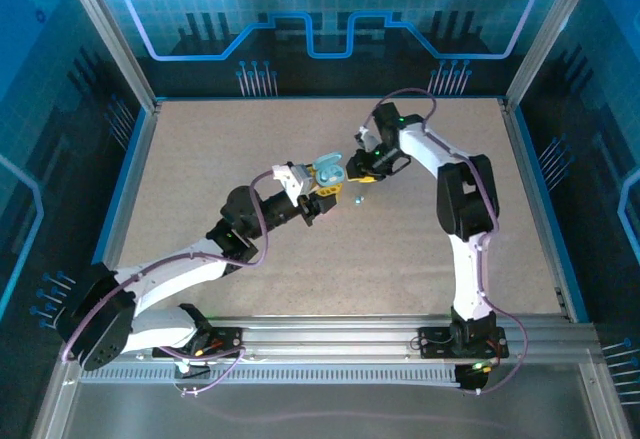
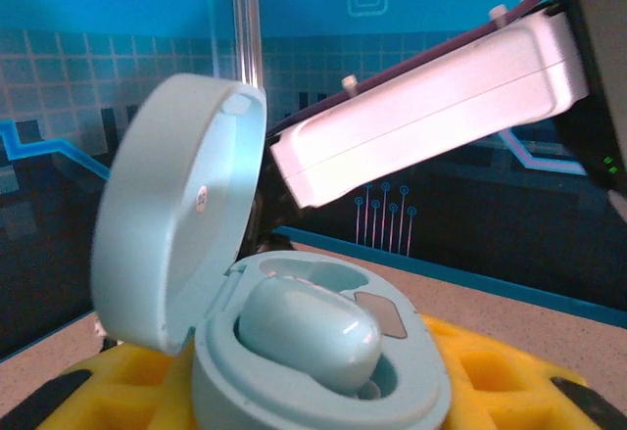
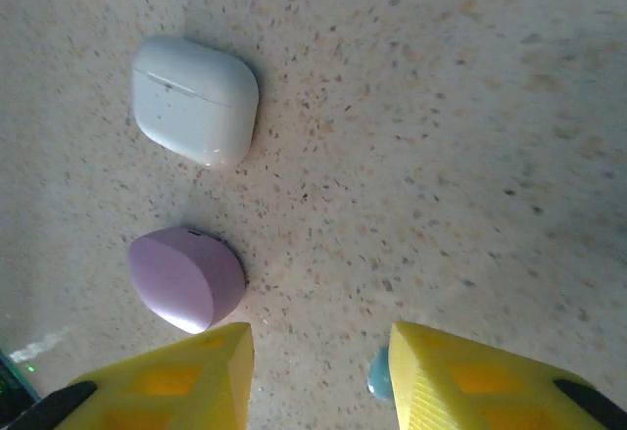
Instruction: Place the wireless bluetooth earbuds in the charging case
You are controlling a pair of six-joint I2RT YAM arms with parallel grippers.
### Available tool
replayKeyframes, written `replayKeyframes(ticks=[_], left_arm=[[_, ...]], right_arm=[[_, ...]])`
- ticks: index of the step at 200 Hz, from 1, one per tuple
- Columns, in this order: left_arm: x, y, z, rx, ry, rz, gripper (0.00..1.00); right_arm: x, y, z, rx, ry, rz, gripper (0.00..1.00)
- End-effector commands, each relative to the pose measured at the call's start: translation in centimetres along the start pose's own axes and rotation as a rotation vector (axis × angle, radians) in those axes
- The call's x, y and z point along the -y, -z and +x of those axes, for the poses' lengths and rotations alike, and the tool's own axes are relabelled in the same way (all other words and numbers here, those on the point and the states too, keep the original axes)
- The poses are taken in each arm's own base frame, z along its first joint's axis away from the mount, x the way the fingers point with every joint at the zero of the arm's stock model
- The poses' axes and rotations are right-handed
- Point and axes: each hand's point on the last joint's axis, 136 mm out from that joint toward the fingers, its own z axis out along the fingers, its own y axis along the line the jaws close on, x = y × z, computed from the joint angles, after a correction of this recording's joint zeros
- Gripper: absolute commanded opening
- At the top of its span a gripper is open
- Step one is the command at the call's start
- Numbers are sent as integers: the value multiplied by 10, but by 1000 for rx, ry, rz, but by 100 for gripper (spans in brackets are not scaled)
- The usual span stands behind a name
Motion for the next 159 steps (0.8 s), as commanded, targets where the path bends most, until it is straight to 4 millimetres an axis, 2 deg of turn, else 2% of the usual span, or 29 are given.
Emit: replayKeyframes(ticks=[1, 20, 50, 89, 159], left_arm=[[1, 6, -4, 12, -30, -14, 30], [1, 6, -4, 10, -30, -16, 30], [1, 3, -2, 4, -28, -11, 30], [1, 0, 0, -1, -21, -5, 30], [1, -4, 3, -24, 6, 4, 30]], right_arm=[[9, -11, 12, -95, 34, 56, 43], [7, -21, 18, -133, 49, 37, 43], [2, -27, 30, -175, 75, 36, 42], [12, -34, 46, -215, 57, 50, 41], [12, -20, 69, -244, 68, 71, 40]])
